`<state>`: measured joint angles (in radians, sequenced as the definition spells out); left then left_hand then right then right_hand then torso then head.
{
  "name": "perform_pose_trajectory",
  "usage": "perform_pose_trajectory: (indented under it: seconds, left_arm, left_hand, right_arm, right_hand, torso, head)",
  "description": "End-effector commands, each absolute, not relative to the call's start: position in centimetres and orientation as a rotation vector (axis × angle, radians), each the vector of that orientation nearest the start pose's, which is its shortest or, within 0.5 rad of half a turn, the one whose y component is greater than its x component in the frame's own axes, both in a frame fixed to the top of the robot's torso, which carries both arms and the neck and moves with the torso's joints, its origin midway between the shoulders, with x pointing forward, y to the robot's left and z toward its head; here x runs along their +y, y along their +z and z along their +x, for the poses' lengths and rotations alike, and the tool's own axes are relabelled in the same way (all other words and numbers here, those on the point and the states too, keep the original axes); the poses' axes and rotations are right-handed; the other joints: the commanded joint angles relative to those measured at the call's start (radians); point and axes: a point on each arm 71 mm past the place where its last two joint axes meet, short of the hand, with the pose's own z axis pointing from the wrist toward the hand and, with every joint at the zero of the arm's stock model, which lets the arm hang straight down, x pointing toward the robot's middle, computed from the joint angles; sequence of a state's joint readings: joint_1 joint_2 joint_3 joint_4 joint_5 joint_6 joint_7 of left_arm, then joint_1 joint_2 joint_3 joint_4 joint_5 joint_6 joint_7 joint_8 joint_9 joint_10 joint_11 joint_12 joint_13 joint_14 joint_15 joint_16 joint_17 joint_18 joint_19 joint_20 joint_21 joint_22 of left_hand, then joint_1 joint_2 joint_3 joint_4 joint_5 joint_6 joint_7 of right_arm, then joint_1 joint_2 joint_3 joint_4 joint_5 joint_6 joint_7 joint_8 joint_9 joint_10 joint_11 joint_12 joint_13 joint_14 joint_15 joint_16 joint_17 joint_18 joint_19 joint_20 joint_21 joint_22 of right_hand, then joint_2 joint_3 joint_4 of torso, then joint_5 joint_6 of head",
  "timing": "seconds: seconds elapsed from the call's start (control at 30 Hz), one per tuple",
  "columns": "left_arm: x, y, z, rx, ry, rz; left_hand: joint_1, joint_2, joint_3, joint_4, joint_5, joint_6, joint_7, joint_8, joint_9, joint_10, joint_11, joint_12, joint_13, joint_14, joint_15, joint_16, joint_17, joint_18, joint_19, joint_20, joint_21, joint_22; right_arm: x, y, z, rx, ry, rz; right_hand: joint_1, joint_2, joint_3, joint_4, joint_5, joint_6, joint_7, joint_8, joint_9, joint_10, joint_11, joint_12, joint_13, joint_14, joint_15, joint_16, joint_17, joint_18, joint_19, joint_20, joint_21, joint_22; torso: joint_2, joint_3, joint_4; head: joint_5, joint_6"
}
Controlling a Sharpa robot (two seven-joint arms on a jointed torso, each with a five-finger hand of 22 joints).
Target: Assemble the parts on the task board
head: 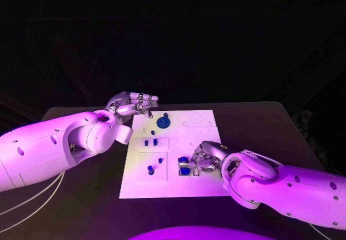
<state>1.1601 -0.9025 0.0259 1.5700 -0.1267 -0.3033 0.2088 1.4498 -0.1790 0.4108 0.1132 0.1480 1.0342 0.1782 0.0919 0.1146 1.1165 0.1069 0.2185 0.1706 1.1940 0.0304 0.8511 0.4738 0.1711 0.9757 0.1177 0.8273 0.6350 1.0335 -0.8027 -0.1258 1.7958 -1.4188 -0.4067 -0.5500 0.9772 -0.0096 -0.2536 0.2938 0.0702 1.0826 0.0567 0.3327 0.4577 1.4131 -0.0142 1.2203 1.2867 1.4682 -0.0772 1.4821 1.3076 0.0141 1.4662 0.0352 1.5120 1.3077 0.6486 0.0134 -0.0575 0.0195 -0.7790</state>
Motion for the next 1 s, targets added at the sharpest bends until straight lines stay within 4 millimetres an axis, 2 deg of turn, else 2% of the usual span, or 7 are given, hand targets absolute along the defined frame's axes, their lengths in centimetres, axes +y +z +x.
perform_pose_trajectory:
  seconds: [0.03,0.1,0.23,0.47,0.57,0.77,1.0]
  left_arm:
    - [22.0,-17.8,48.1,1.574,-1.457,-1.102]
    - [22.0,-17.8,48.1,1.575,-1.456,-1.102]
    - [22.1,-17.8,48.0,1.574,-1.455,-1.103]
    - [22.2,-17.8,48.0,1.574,-1.452,-1.104]
    - [22.3,-17.8,48.0,1.574,-1.451,-1.104]
    - [22.3,-17.9,48.0,1.575,-1.451,-1.105]
    - [22.3,-17.9,48.0,1.575,-1.451,-1.105]
  left_hand:
    - [0.0,0.007,-0.007,0.001,0.003,-0.007,0.0,-0.004,-0.002,-0.007,-0.001,0.004,0.002,-0.007,-0.003,-0.006,-0.001,0.013,0.003,0.003,-0.006,-0.001]
    - [0.0,0.007,-0.007,0.001,0.003,-0.007,0.0,-0.004,-0.002,-0.007,-0.001,0.004,0.002,-0.007,-0.003,-0.006,-0.001,0.013,0.003,0.003,-0.006,-0.001]
    - [0.0,0.007,-0.007,0.001,0.003,-0.007,0.0,-0.004,-0.002,-0.007,-0.001,0.004,0.002,-0.007,-0.003,-0.006,-0.001,0.013,0.003,0.003,-0.006,-0.001]
    - [0.001,0.008,-0.007,0.0,0.003,-0.007,0.0,-0.004,-0.002,-0.007,-0.001,0.004,0.002,-0.007,-0.003,-0.007,-0.002,0.013,0.003,0.003,-0.006,-0.002]
    - [0.001,0.008,-0.007,0.0,0.003,-0.007,0.0,-0.004,-0.002,-0.008,-0.001,0.005,0.002,-0.007,-0.003,-0.007,-0.002,0.013,0.003,0.003,-0.006,-0.002]
    - [0.001,0.008,-0.007,0.0,0.003,-0.007,0.0,-0.004,-0.002,-0.008,-0.001,0.005,0.002,-0.007,-0.003,-0.007,-0.002,0.013,0.003,0.003,-0.006,-0.002]
    - [0.001,0.008,-0.007,0.0,0.003,-0.007,0.0,-0.004,-0.002,-0.008,-0.001,0.005,0.002,-0.007,-0.003,-0.007,-0.002,0.013,0.003,0.003,-0.006,-0.002]
  right_arm:
    - [-13.1,-26.2,38.1,1.942,0.572,0.06]
    - [-13.1,-26.0,38.1,1.929,0.578,0.053]
    - [-13.1,-25.6,37.7,1.897,0.613,0.049]
    - [-13.4,-25.1,37.0,1.884,0.646,0.041]
    - [-13.6,-25.1,36.8,1.891,0.648,0.031]
    - [-13.8,-25.2,36.7,1.903,0.646,0.017]
    - [-13.9,-25.3,36.7,1.915,0.639,0.009]
  right_hand:
    - [-0.017,-0.008,0.009,0.001,-0.01,-0.009,-0.002,0.005,0.003,-0.007,-0.002,-0.005,-0.003,0.067,-0.001,-0.005,0.092,0.001,0.076,-0.001,-0.007,0.243]
    - [-0.019,-0.01,0.018,0.001,-0.003,-0.01,-0.002,0.006,0.005,-0.007,-0.002,-0.006,-0.002,0.068,-0.001,-0.005,0.093,0.001,0.076,-0.001,-0.007,0.244]
    - [0.026,0.015,0.047,-0.006,0.094,-0.009,-0.004,0.014,0.015,0.003,-0.004,0.008,0.014,0.07,-0.002,0.001,0.103,-0.002,0.082,-0.001,0.007,0.248]
    - [0.121,0.03,0.049,-0.016,0.19,-0.006,-0.009,0.024,0.027,0.019,-0.009,0.031,0.039,0.074,-0.006,0.01,0.119,-0.006,0.09,-0.005,0.024,0.253]
    - [0.168,0.031,0.051,-0.029,0.202,-0.007,-0.011,0.026,0.031,0.021,-0.01,0.034,0.043,0.074,-0.007,0.011,0.122,-0.007,0.091,-0.006,0.026,0.254]
    - [0.233,0.028,0.054,-0.054,0.198,-0.008,-0.012,0.028,0.035,0.024,-0.011,0.037,0.049,0.075,-0.008,0.014,0.127,-0.007,0.092,-0.007,0.029,0.254]
    - [0.242,0.03,0.054,-0.056,0.198,-0.007,-0.012,0.028,0.035,0.025,-0.012,0.039,0.052,0.076,-0.008,0.016,0.13,-0.008,0.093,-0.007,0.032,0.255]
  torso:
    - [-0.001,-0.0004,-0.0001]
    - [0.0,0.0001,-0.0002]
    - [-0.001,0.0005,0.0]
    - [-0.001,0.0005,-0.0016]
    - [-0.001,0.0004,-0.0022]
    - [0.0,0.0013,-0.0001]
    - [0.0,0.0004,0.0002]
  head:
    - [0.0,0.0]
    - [0.001,-0.001]
    - [0.002,-0.001]
    - [0.005,-0.003]
    - [0.006,-0.003]
    - [0.005,-0.004]
    - [0.007,-0.006]
